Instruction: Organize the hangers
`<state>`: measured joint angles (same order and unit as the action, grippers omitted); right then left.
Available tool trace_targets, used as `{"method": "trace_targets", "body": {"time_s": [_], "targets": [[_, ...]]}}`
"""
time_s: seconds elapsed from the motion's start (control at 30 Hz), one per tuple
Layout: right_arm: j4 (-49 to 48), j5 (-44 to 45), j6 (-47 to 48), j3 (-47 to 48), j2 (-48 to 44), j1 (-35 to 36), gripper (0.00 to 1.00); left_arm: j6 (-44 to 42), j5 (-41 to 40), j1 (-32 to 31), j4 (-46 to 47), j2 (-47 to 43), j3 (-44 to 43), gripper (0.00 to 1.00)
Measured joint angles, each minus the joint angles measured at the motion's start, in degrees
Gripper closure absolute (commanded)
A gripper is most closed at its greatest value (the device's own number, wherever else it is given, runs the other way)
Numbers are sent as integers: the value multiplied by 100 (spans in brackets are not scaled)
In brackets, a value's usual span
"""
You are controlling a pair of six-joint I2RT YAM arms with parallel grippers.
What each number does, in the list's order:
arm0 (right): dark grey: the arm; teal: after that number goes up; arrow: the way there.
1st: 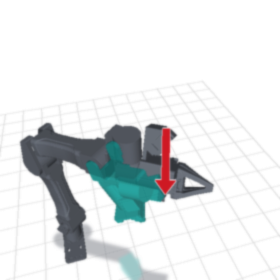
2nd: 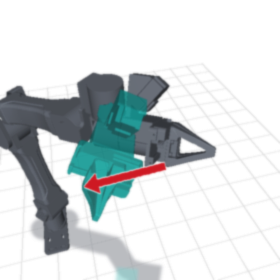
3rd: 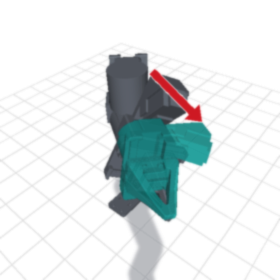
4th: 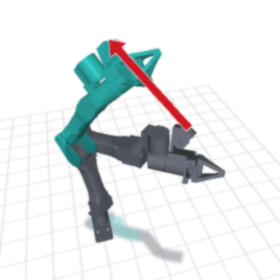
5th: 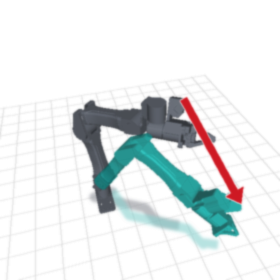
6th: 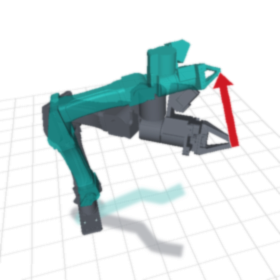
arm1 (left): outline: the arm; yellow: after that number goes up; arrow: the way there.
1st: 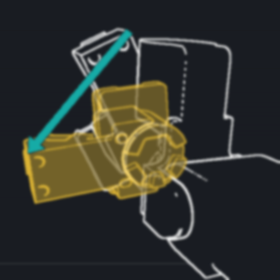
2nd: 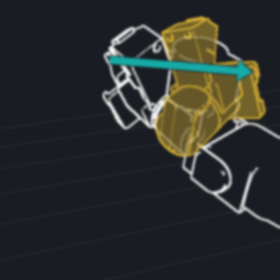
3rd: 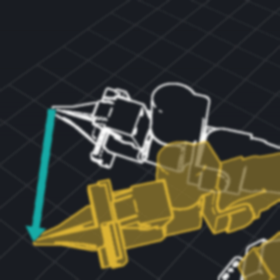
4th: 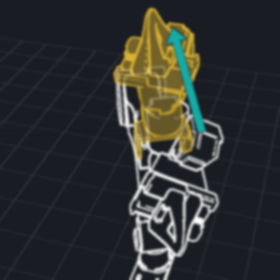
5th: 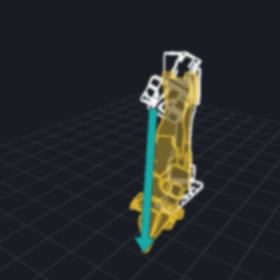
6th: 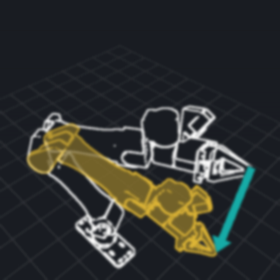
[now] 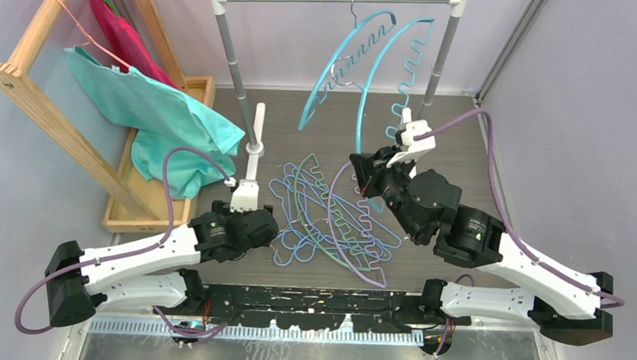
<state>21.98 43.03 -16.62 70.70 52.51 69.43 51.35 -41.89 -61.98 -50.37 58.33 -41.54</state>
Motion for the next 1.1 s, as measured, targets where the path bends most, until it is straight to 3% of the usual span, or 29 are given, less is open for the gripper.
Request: {"method": "trace_targets", "body": {"time_s": [0.17,0.4,0.7,1.1], "targets": [[-138,-634,-131,52,4,-841,99,0,-20,0,-7,-105,26,2],[-308,-2199,-643,170,343,-2275,99,4,-52,0,-50,-201,68,2],[-767,-3624,-970,219,605,-2857,99,13,-101,0,-105,-459,164,2],[-1585,-5184,-1821,308,968,-4210,99,11,-101,0,-114,-457,164,2]]}}
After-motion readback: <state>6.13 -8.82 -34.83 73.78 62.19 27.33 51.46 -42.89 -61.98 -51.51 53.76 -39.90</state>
